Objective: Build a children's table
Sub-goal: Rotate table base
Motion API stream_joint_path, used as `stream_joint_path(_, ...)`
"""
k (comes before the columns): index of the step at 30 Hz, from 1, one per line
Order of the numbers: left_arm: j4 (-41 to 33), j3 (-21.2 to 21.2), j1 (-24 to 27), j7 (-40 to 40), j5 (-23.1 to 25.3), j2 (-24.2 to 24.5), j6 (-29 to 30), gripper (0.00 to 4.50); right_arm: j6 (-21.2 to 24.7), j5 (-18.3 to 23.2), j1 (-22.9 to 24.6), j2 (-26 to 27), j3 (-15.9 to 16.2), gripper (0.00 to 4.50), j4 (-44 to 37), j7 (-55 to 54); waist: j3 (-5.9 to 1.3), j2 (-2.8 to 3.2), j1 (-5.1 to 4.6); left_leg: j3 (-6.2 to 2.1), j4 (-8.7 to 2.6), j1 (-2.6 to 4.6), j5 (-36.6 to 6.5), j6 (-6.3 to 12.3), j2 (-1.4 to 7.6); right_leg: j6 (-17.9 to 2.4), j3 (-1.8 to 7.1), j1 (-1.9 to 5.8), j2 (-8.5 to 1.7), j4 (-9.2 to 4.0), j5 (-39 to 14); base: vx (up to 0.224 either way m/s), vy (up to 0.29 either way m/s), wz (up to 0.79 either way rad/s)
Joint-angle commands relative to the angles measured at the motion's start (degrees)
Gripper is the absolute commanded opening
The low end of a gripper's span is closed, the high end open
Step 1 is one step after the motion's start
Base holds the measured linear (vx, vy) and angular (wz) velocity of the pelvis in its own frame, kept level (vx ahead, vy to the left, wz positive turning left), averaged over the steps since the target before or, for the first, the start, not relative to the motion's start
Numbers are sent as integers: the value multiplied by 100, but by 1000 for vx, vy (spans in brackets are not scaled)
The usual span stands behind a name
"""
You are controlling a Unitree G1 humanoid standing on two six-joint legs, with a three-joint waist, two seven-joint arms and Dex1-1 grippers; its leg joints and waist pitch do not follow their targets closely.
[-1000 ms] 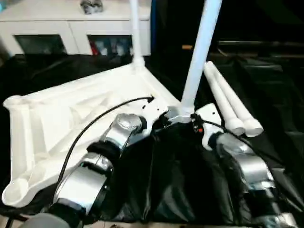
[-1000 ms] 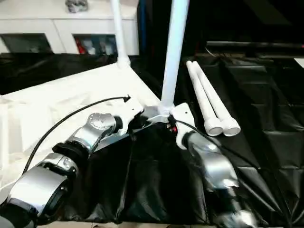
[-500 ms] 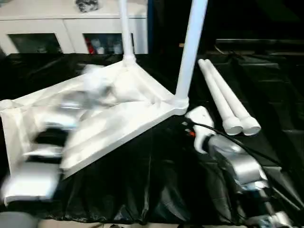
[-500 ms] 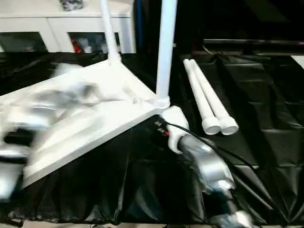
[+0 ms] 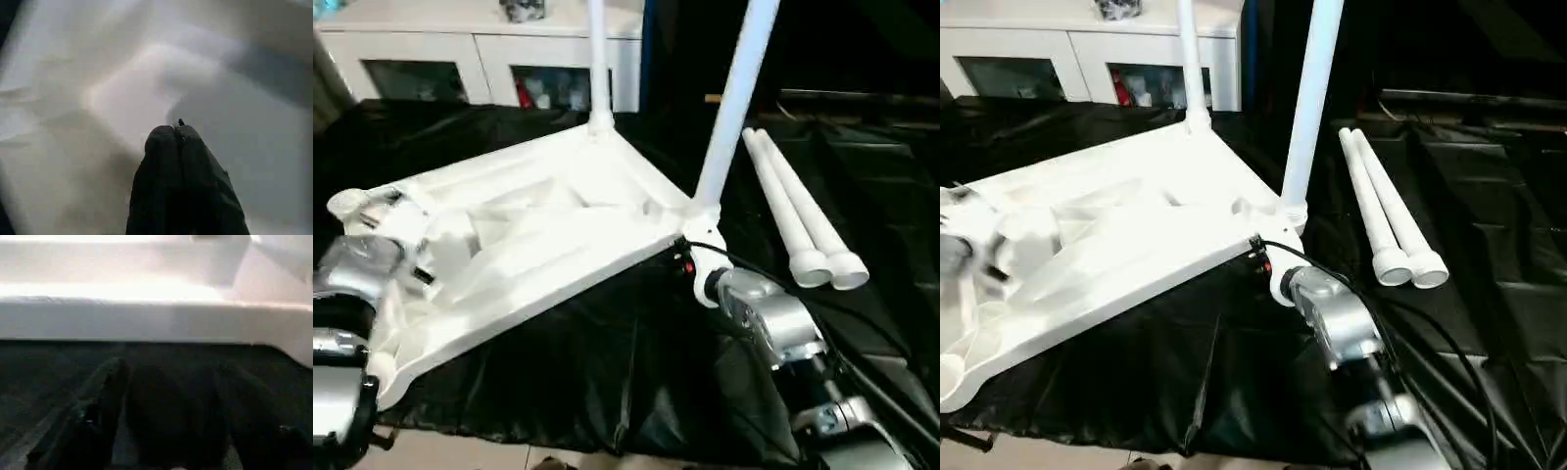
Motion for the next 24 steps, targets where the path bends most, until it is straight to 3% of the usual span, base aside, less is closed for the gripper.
stream_joint_path(1, 62, -172, -13, -295, 94, -65, -106, 0, -134, -69, -156, 28, -77, 277, 229, -95, -407, 68, -15, -6, -401, 156, -987, -193, 79, -1324, 251, 289, -268, -314, -375, 0, 0, 0)
stream_joint_path(3, 7, -261, -7, -735, 79, -87, -160, 0, -350, -40, -356, 143, -133, 257, 589, -173, -405, 60, -53, -10, -402, 143, -1045, -208, 75, -1326, 249, 293, -268, -315, -422, 0, 0, 0)
stream_joint_path(5, -110, -422, 14, -1107, 110, -46, -210, 0, -495, -22, -529, 236, -166, 246, 899, -214, -404, 129, -76, -28, -406, 148, -1121, -231, 76, -1369, 241, 289, -272, -313, -444, 0, 0, 0)
stream_joint_path(7, -198, -483, 42, -1336, 77, -39, -220, 0, -562, 13, -623, 296, -193, 235, 1074, -218, -403, 125, -93, -21, -403, 158, -1179, -244, 81, -1424, 242, 286, -257, -313, -391, 0, 0, 0)
stream_joint_path(9, -565, -588, 149, -2050, -119, -32, -200, 0, -748, 25, -802, 422, -190, 220, 1460, -234, -412, 125, -84, -23, -405, 161, -1140, -232, 95, -1499, 238, 288, -271, -298, -320, 0, 0, 0)
stream_joint_path(14, -1526, -764, 421, -3060, -497, -159, 21, 0, -1033, 22, -991, 705, -72, 178, 1972, -113, -413, 88, -91, -4, -400, 145, -1037, -179, 95, -1596, 236, 307, -259, -251, -122, 0, 0, 0)
stream_joint_path(19, -1945, -803, 479, -3203, -658, -425, 222, 0, -1264, -57, -1126, 933, 60, 134, 2329, 10, -394, 25, -122, 8, -405, 146, -1098, -105, 95, -1565, 247, 303, -263, -286, -453, 0, 0, 0)
stream_joint_path(24, -2376, -785, 546, -3387, -851, -662, 469, 0, -1518, -67, -1270, 1188, 154, 92, 2591, 227, -393, 10, -201, -14, -417, 130, -1209, -132, 100, -1515, 247, 311, -266, -302, -679, 0, 0, 0)
